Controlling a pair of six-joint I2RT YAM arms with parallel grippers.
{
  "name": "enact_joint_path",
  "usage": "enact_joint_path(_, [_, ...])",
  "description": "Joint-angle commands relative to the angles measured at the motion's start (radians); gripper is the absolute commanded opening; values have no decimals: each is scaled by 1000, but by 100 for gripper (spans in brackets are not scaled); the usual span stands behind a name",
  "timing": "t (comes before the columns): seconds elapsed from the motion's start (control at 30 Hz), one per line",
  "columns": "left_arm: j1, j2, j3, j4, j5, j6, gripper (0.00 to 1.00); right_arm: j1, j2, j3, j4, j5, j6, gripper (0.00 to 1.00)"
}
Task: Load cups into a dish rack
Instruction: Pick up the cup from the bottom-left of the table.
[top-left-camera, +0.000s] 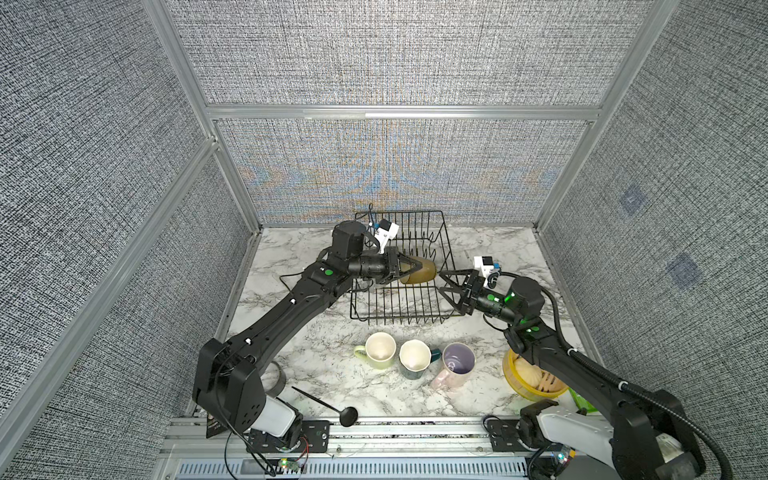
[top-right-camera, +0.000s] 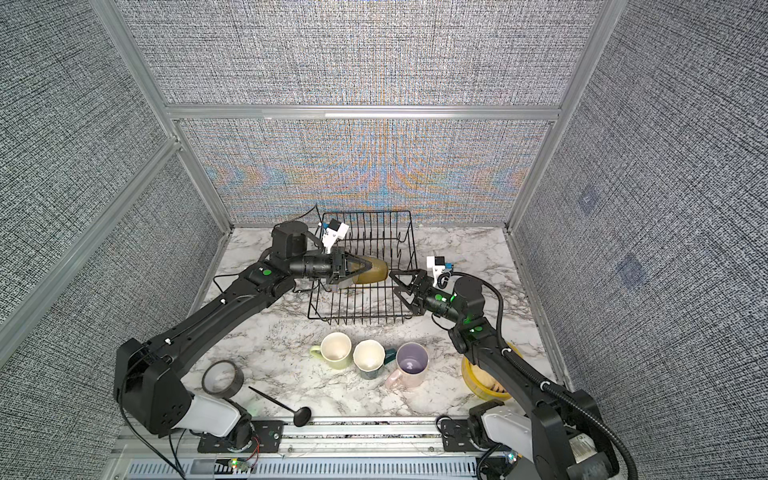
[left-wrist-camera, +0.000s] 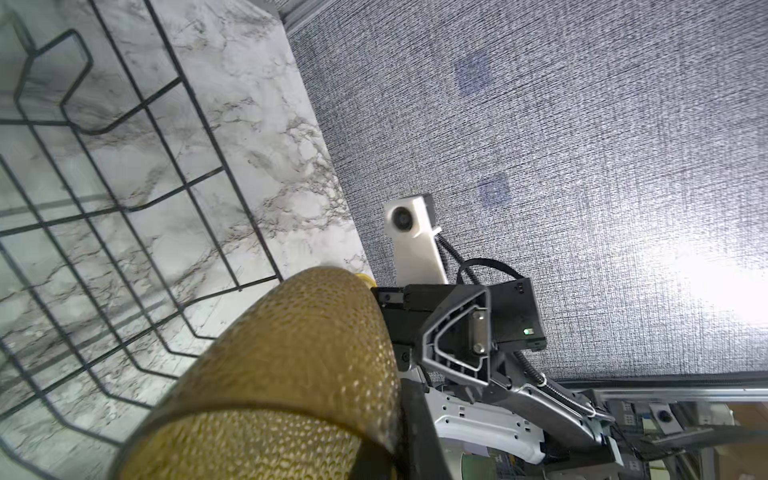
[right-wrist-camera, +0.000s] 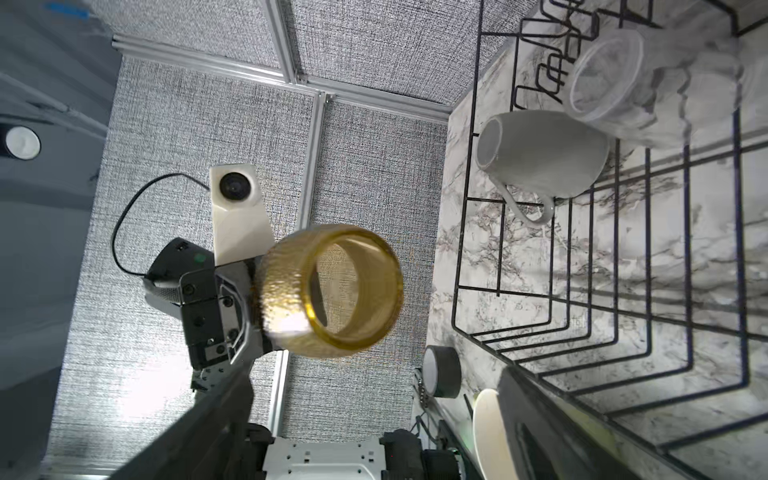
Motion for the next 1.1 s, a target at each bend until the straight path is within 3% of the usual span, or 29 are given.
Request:
enact_joint_path(0.0, [-2,15,-1,110,40,-53,0,5,-1,-11,63,9,103,92])
enact_joint_path(0.13, [-11,49,-28,226,73,-142,0,6,-1,-51,174,53,174,88])
enact_joint_path(0.4, [-38,71,-16,248,90,-153,0,7,68,-36,336,48,268,79])
enact_joint_path(0.6, [-46,98,-37,346,116,-232,0,10,173,19,497,-11,328,78])
enact_joint_path(0.7, [-52,113,-36,355,120,-238,0,26,217,58,574,-26,359,71])
enact_joint_path(1.07, [-55,129,-3,305,104,-212,1,33,231,54,558,-22,323,65])
